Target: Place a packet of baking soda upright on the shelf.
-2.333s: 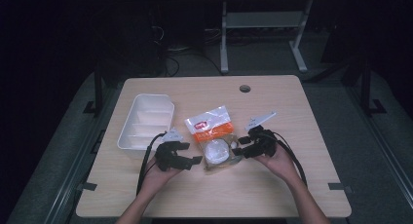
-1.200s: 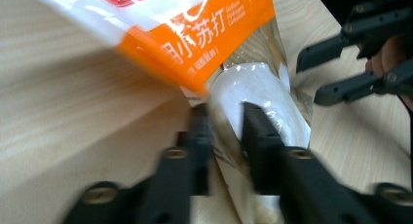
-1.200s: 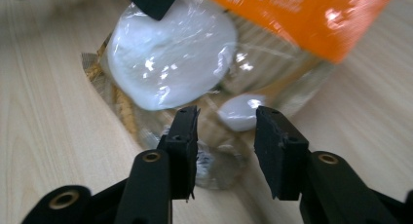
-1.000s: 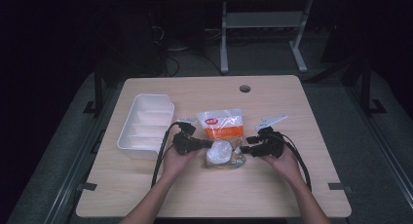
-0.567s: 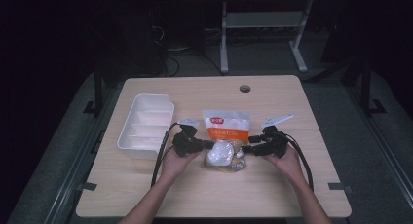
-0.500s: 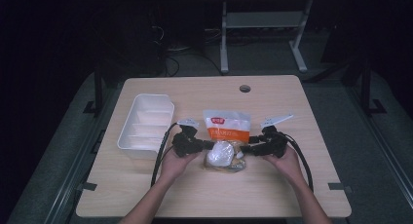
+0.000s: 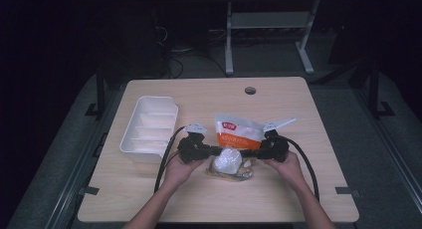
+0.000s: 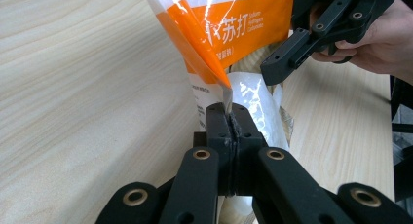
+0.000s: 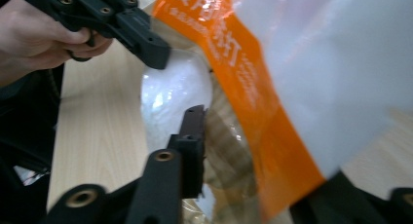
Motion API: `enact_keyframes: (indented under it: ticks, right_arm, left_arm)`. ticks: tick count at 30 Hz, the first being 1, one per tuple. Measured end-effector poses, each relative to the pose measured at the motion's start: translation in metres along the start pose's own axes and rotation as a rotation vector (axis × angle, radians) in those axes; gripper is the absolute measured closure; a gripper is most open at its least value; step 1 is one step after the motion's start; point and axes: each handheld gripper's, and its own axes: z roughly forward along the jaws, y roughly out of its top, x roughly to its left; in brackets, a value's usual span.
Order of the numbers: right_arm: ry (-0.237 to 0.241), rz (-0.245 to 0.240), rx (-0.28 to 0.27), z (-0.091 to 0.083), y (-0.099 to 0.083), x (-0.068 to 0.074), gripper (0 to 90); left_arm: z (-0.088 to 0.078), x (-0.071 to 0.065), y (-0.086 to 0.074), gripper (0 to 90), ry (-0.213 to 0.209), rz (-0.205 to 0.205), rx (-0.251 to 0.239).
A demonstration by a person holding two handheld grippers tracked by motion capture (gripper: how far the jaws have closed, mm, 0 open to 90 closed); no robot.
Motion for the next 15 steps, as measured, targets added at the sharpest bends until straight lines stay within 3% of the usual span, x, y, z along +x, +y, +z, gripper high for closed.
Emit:
enact_keyframes:
  ticks: [8,15]
  right_arm:
    - [-0.002,-0.020,0.014,0.0004,0.0005,0.0036,86.1]
    - [0.003,-0.035,-0.004,-0.0023,0.0023,0.0084,89.1]
  left_arm:
    - [0.0031,-0.0008,-0.0037,88.7,0.022,0.010,0.019]
    - [0.0000,0.0014,-0.0076,85.4,0.023,-0.003,-0.001]
